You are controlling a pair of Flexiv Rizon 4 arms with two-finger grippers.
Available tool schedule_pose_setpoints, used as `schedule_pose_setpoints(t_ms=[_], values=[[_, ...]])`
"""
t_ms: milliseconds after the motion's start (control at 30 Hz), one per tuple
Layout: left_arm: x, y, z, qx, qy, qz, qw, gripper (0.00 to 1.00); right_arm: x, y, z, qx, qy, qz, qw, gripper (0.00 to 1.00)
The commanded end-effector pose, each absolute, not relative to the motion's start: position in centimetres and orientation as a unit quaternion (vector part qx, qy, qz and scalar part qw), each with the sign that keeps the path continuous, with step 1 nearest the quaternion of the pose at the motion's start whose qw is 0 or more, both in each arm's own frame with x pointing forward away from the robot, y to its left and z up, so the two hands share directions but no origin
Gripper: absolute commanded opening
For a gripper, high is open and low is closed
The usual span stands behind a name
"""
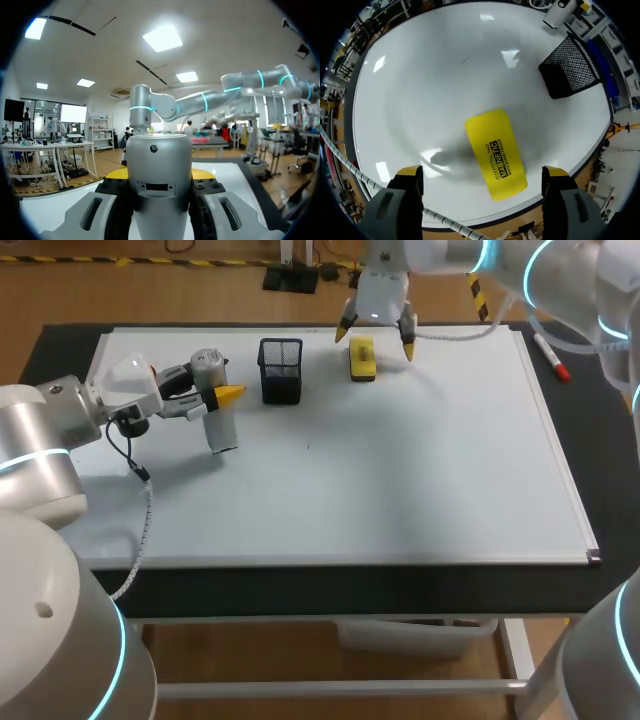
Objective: Pick up the inspection probe, press it on each red-marked spot on the whiteboard one by one, put down the probe, pick up the eraser, and wipe off all the red marks.
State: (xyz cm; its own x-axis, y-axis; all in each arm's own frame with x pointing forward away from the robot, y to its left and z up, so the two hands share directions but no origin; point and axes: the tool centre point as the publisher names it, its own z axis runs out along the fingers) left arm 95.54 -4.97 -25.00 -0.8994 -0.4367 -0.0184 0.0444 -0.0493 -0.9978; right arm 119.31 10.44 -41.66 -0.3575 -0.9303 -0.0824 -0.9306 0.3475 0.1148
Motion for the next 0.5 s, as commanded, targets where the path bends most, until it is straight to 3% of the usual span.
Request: schedule_pose_setpoints(t_ms=[33, 500], values=[[95.5, -4.9, -25.0, -0.146, 0.668, -0.71, 0.17, 0.0, 118.1, 8.9, -40.0, -0.537, 0.84, 0.081, 0.014, 1.0], [95.5, -4.9, -25.0, -0.146, 0.668, -0.71, 0.17, 0.0, 117.2, 5.2, -35.8, -0.349, 0.919, 0.178, 0.042, 1.0]])
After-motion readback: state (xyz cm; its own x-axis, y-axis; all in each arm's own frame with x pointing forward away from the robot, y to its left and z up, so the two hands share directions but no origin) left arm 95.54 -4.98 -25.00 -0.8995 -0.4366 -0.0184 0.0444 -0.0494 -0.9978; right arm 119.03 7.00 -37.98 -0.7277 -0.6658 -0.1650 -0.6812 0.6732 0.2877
